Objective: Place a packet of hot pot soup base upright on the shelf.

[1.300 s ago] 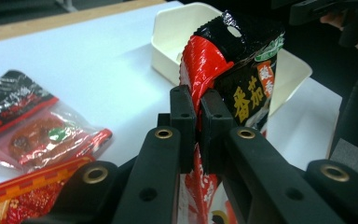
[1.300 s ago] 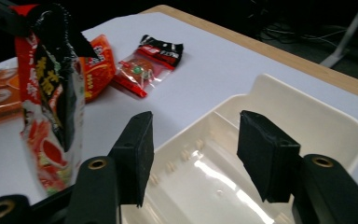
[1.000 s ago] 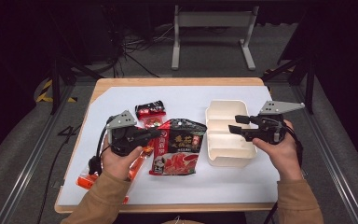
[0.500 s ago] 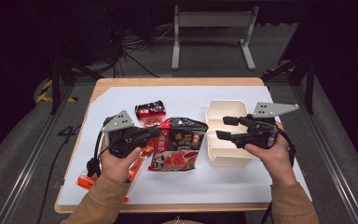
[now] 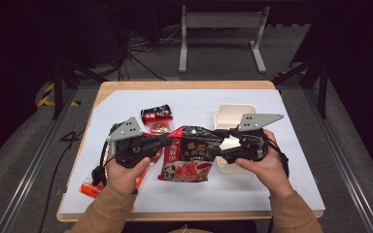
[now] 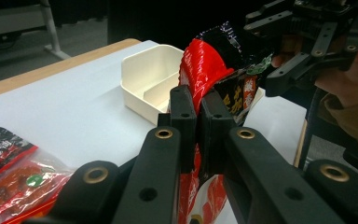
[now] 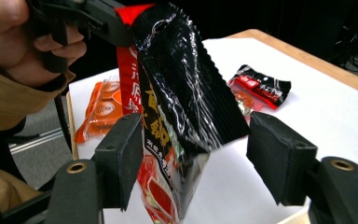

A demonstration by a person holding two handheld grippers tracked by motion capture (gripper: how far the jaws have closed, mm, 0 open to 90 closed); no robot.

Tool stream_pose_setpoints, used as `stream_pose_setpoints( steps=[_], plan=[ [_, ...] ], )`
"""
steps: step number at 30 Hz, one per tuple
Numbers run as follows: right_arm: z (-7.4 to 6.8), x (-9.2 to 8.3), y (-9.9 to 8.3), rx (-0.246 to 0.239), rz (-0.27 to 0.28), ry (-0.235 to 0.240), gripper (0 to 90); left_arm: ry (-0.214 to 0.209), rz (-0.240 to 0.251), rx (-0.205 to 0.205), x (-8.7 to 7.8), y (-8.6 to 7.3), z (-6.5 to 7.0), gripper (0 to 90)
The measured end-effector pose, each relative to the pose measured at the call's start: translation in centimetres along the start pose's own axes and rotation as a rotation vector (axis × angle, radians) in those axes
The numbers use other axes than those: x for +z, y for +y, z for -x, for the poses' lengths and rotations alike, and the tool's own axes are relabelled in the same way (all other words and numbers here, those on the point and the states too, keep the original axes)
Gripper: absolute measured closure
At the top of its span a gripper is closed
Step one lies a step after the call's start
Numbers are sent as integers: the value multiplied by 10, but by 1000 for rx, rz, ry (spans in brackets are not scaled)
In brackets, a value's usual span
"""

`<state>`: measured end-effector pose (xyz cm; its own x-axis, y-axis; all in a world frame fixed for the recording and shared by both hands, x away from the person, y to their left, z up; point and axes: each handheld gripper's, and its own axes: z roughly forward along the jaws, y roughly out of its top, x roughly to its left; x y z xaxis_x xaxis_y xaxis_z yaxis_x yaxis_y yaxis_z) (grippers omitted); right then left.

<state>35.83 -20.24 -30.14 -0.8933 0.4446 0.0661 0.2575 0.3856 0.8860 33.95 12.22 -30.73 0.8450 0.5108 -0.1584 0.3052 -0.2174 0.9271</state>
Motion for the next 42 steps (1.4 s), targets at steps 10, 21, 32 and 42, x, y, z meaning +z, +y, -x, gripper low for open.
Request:
stream_pose_setpoints(
  steps=[10, 21, 32, 42],
  plan=[
    [-1, 10, -3, -3, -24, 33, 464, -21, -11, 13, 4, 0, 6, 863],
    [-2, 17, -5, -15, -53, 72, 625, -32, -28, 34, 9, 0, 12, 863],
    [-6, 16, -1, -79, -98, 57, 744, -43, -27, 18, 9, -1, 9, 857],
    [-8, 13, 5, -84, -121, 43, 760, -50, -25, -14, 10, -3, 4, 814]
  ],
)
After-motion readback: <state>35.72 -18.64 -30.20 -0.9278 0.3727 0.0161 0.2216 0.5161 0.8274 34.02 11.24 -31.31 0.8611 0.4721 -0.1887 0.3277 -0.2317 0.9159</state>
